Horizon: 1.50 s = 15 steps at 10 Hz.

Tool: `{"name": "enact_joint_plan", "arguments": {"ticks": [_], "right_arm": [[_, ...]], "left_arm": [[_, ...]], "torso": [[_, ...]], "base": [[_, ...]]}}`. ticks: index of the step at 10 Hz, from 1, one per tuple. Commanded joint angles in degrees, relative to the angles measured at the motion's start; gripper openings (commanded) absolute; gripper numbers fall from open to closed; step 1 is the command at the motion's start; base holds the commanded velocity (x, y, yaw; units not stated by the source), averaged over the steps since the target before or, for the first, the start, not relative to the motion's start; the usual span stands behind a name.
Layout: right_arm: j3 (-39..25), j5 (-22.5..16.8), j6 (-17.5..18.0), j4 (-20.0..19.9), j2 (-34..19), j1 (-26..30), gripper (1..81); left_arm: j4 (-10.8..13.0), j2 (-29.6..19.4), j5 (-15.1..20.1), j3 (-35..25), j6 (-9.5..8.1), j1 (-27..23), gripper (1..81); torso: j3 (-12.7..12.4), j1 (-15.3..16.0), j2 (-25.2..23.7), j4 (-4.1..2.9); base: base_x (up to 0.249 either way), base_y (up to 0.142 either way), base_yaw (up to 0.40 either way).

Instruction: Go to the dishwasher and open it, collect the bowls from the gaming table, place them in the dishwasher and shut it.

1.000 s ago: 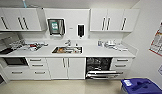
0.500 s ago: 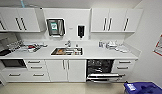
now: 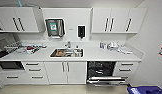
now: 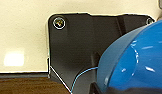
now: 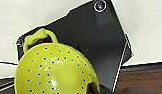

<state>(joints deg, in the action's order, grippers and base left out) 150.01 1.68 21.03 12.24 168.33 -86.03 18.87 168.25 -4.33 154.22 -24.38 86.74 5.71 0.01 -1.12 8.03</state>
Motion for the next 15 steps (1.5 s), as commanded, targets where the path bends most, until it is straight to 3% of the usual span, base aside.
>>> {"name": "enact_joint_plan", "arguments": {"ticks": [1,15], "right_arm": [[-0.07,-2.82,-0.02,0.33,-0.51,2.39,1.0],[0.10,-2.82,-0.02,0.42,-0.42,2.39,1.0]], "left_arm": [[0.03,-0.63,2.66,0.11,-0.05,-1.87,1.0],[-0.15,-0.72,2.75,0.11,-0.14,-1.87,1.0]], "torso": [[0.00,0.00,0.00,0.00],[0.00,-0.01,-0.02,0.00]], "base": [[0.135,0.000,0.000],[0.131,-0.070,0.000]]}}
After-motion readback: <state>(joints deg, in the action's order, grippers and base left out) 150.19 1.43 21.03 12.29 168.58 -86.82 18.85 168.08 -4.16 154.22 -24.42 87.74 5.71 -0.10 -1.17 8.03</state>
